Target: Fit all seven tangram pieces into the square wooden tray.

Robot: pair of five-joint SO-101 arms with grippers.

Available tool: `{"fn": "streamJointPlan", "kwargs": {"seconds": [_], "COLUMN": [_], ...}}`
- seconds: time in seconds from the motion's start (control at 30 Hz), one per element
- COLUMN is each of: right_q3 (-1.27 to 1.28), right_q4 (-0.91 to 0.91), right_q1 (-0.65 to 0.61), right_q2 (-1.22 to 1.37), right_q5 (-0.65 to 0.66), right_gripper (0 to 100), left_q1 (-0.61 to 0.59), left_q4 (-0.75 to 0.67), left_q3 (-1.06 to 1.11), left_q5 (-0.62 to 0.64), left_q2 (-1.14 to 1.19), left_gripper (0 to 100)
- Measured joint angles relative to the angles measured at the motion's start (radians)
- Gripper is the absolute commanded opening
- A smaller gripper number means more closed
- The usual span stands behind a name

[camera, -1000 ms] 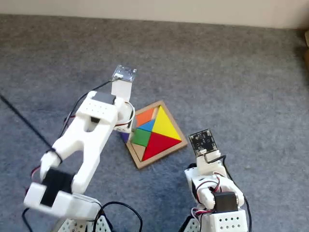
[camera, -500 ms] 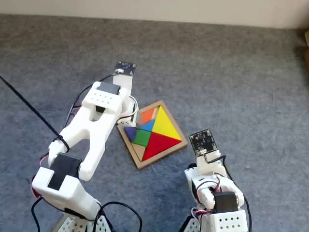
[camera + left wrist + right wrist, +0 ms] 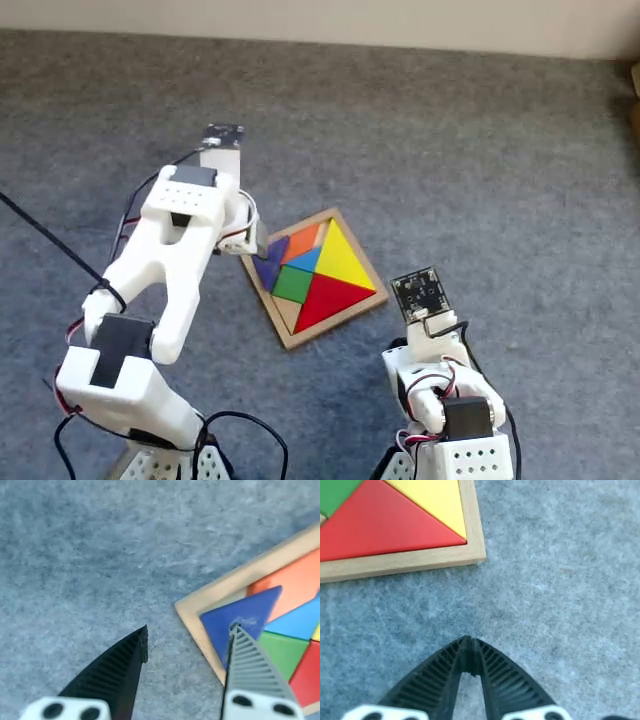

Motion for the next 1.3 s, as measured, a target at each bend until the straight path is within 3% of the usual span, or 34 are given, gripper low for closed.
{"fn": "streamJointPlan", "kwargs": {"seconds": [0.5, 0.87, 1.3], "right_q3": [0.000, 0.000, 0.000], "right_q4": [0.000, 0.000, 0.000], "right_q1": [0.000, 0.000, 0.000], "right_q2": [0.000, 0.000, 0.000], "right_q5": [0.000, 0.000, 0.000], "right_gripper": [0.5, 0.5, 0.5], "left_q1": [-0.003, 0.055, 0.068], "left_q4": [0.000, 0.051, 0.147], "left_q3": [-0.006, -0.215, -0.180], "left_q5": [-0.009, 0.008, 0.018], "left_q2": [0.057, 0.239, 0.138], "left_gripper": [25, 25, 25]}}
